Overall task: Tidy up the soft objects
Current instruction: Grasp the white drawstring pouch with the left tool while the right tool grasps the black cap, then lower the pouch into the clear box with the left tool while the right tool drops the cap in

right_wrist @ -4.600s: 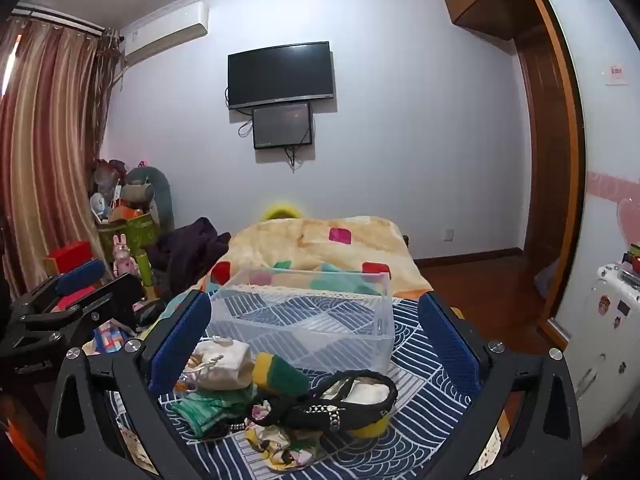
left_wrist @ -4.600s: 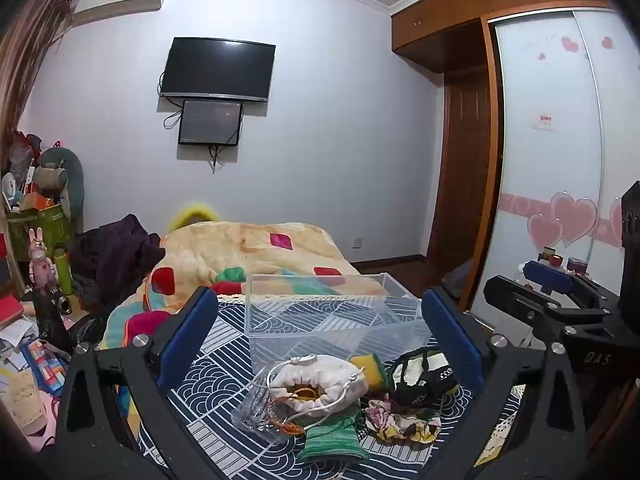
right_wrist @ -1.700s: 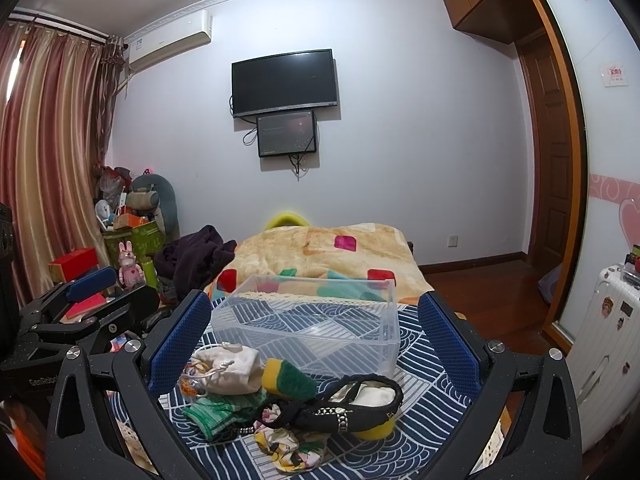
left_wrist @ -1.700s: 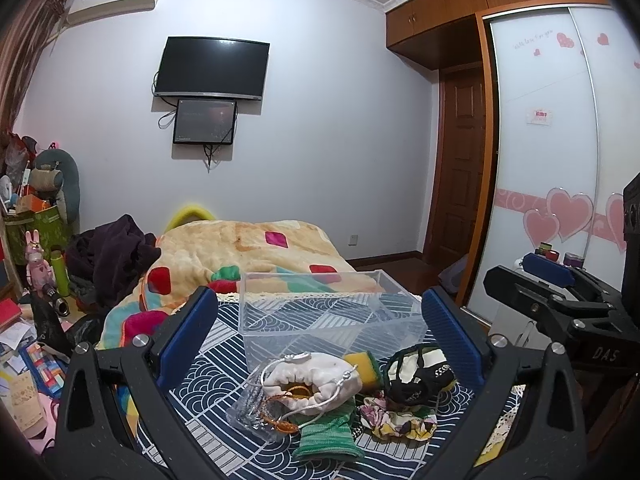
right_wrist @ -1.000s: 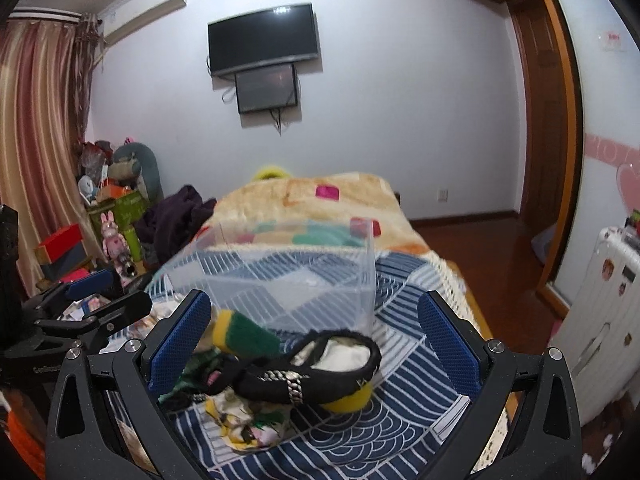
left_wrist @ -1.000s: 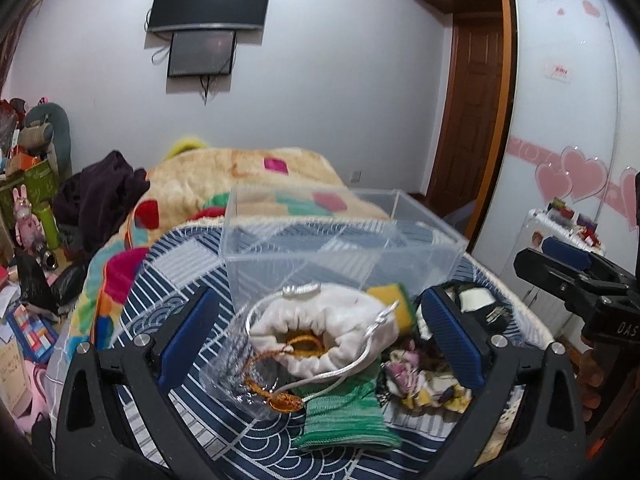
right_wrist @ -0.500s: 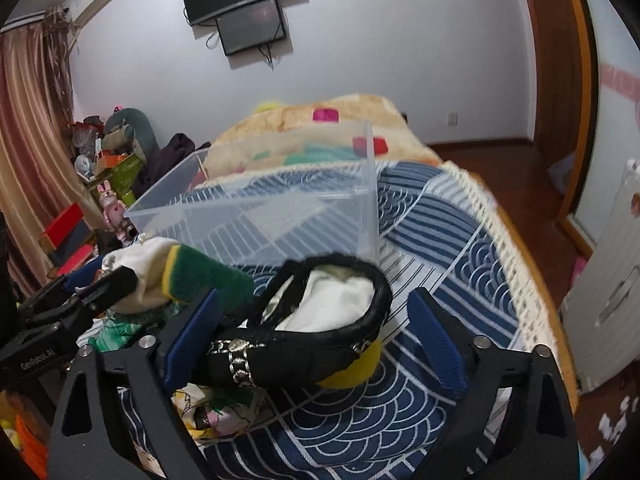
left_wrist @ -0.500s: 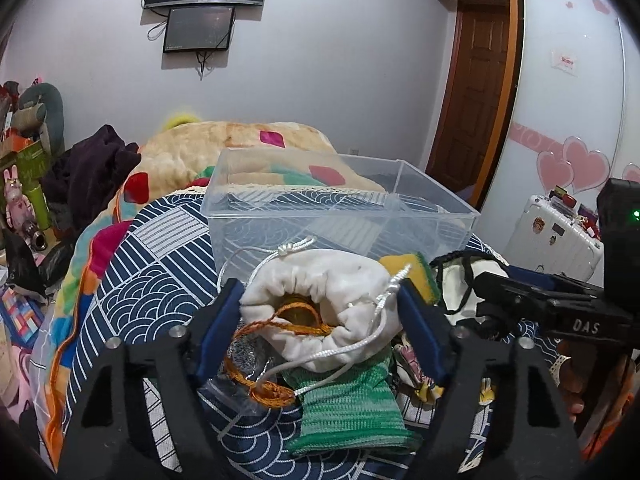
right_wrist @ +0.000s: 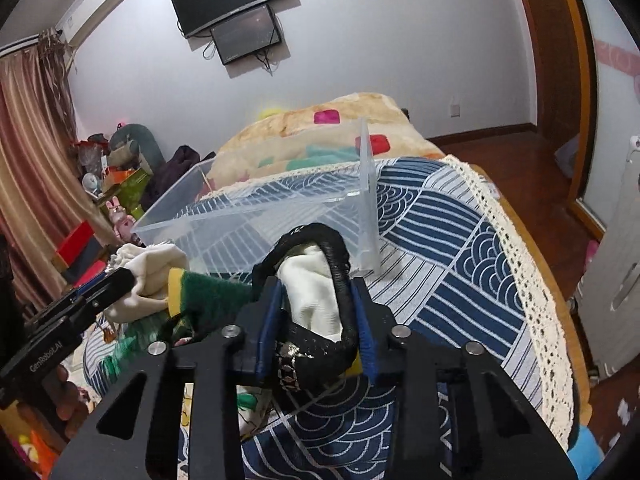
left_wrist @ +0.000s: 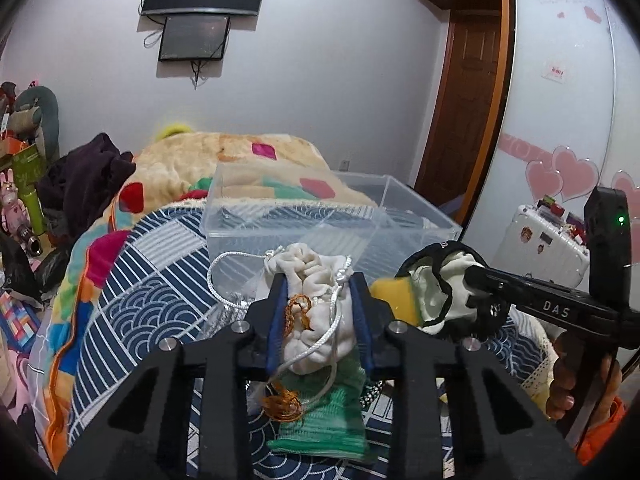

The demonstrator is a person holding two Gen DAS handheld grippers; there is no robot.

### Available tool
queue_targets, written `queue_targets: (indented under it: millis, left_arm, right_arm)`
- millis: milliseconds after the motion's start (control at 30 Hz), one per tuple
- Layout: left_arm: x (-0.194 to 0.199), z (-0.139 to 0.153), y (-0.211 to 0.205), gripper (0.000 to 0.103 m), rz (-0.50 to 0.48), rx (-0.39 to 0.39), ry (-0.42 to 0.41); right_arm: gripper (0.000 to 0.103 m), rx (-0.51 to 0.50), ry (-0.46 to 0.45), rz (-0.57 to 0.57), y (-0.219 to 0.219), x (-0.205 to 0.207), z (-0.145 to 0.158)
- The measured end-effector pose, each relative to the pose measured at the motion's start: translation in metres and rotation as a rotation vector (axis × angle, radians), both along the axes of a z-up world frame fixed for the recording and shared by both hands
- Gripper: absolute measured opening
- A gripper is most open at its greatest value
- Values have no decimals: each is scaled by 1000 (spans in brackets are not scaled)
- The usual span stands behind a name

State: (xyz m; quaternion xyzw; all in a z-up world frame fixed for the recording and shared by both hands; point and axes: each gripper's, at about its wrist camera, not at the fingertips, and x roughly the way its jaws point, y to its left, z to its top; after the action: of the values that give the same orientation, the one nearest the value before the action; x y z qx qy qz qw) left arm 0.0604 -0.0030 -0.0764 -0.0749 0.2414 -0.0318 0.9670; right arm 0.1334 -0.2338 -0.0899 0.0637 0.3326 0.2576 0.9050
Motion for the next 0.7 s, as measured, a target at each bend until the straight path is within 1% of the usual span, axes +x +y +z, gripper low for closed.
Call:
queue_targets:
  millis: [200,367,533,700]
  left_arm:
    - [-12,18,3,29,12,4,-61]
    - [-18,34,11,29,36,-6,-103]
    - [-14,49,17,29,43,-7,-131]
    - [-2,64,25,29,46,-10,-155]
  right_arm:
    - [16,6,-72,-9,0,-7,14]
    - [15,27,-139,-3,3,-13,35]
    - [15,45,-220,-3,5,-16,60]
    - [15,45,-277,-11,11,-6,79]
